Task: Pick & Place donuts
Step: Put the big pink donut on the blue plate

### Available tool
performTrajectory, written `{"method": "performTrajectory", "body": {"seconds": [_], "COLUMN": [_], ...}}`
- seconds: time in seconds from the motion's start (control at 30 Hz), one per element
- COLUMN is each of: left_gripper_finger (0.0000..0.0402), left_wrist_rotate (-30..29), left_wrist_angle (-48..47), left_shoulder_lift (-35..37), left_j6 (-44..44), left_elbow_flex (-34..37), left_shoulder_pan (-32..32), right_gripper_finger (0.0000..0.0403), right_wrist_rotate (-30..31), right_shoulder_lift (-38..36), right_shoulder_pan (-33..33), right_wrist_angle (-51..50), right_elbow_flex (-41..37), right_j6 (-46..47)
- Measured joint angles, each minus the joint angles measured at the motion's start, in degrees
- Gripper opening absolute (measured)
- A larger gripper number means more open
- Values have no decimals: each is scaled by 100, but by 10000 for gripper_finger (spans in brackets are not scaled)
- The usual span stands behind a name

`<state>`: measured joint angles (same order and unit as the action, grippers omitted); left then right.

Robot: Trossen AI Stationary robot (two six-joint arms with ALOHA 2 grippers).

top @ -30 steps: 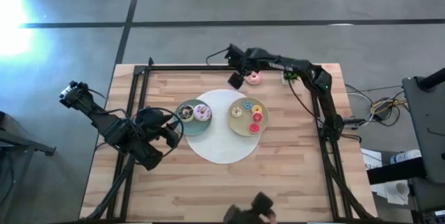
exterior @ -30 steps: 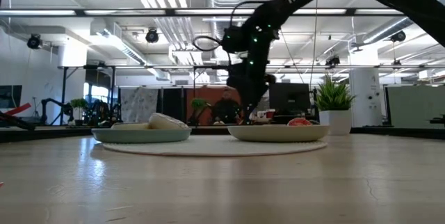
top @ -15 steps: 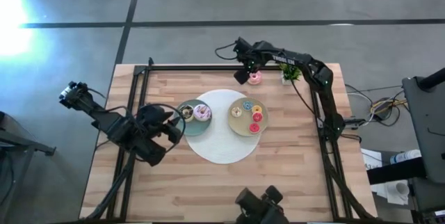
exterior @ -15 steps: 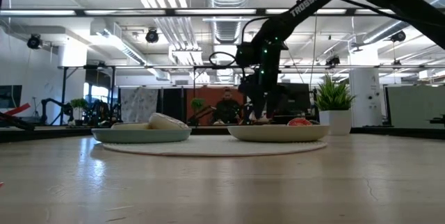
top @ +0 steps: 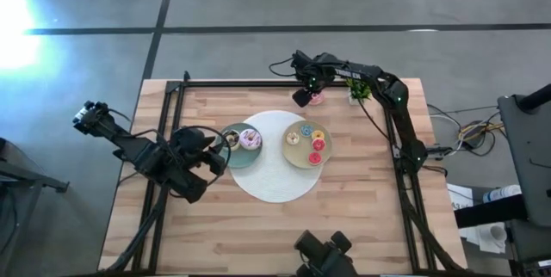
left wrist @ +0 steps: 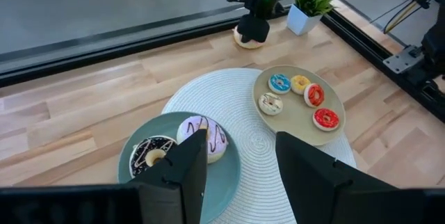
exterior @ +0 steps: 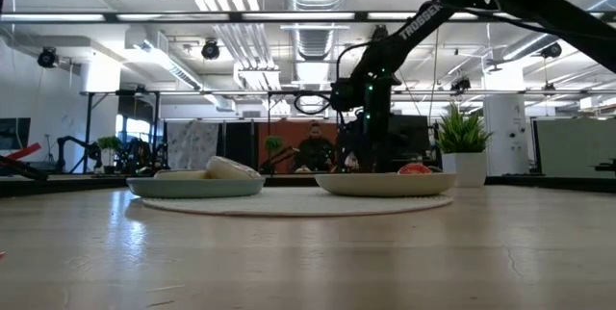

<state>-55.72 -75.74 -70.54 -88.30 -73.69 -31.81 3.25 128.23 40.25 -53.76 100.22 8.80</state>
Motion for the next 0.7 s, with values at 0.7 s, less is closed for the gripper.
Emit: {"method": "performTrajectory", "body": {"seconds": [0.7], "left_gripper_finger": [145], "left_wrist_rotate": [12], "left_wrist_angle": [10], "left_shoulder_lift": [0], "left_j6": [160], "left_elbow_flex": [0], "left_shoulder_pan": [195], "right_gripper_finger": [224], "right_wrist_rotate": [62], "right_shoulder_lift": [-380], "right_shoulder_pan": [-271], "right_wrist_angle": [-168], "right_elbow_flex": [87], "right_j6": [-209]}}
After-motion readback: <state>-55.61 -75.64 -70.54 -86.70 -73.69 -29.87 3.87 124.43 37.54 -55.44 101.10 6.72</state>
